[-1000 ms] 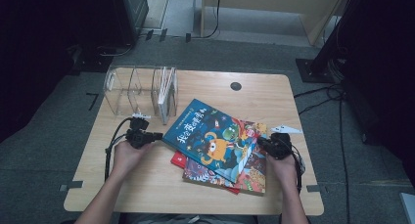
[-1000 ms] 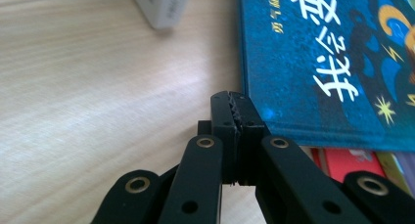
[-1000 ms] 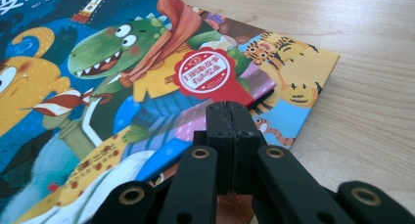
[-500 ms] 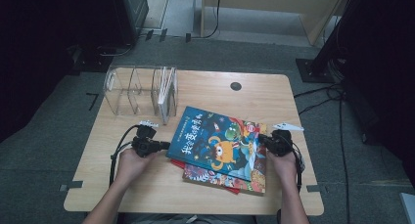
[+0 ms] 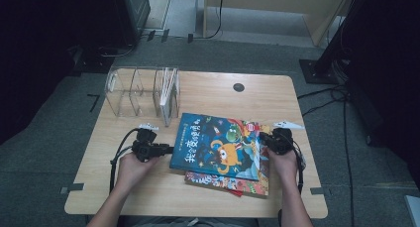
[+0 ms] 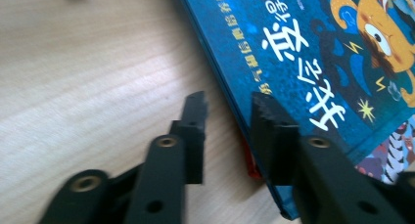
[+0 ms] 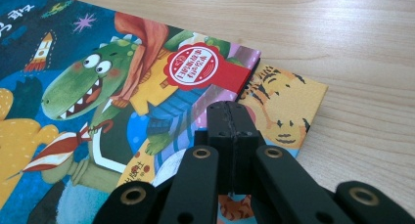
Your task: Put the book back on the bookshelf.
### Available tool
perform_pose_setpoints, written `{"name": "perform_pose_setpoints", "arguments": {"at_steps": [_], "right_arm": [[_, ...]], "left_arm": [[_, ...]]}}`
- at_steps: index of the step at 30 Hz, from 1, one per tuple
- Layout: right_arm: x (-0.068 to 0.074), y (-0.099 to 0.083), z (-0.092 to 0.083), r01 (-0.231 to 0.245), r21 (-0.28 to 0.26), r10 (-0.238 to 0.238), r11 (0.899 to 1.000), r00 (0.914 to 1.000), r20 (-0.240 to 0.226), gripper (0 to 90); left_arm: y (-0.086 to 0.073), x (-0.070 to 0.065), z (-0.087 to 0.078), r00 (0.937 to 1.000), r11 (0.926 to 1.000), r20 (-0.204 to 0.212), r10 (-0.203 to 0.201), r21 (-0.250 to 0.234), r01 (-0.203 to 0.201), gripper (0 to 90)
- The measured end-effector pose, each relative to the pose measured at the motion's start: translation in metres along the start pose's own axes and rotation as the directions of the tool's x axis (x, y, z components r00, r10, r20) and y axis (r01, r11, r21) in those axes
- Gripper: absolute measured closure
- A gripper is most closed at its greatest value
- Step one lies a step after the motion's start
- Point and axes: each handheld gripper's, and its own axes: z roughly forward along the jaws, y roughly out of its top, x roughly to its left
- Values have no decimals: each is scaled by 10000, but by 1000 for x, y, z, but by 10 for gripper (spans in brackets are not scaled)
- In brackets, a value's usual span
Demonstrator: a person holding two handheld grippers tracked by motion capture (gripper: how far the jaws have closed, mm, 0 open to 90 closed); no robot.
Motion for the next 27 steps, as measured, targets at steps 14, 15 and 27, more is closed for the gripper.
{"name": "perform_pose_setpoints", "arguments": {"at_steps": [14, 15, 27], "right_arm": [[9, -12, -14, 427, 165, -426, 9990, 9991, -71, 895], [10, -13, -14, 443, 193, -442, 9988, 9990, -72, 891], [19, -27, -25, 686, 104, -685, 9976, 9976, -42, 885]], "left_arm": [[18, 2, 10, 9997, 9997, 69, 255, 11, -255, 380], [20, 1, 12, 9994, 9994, 6, 350, 82, -350, 379], [34, 3, 31, 9989, 9979, 386, 249, 581, -271, 348]]}}
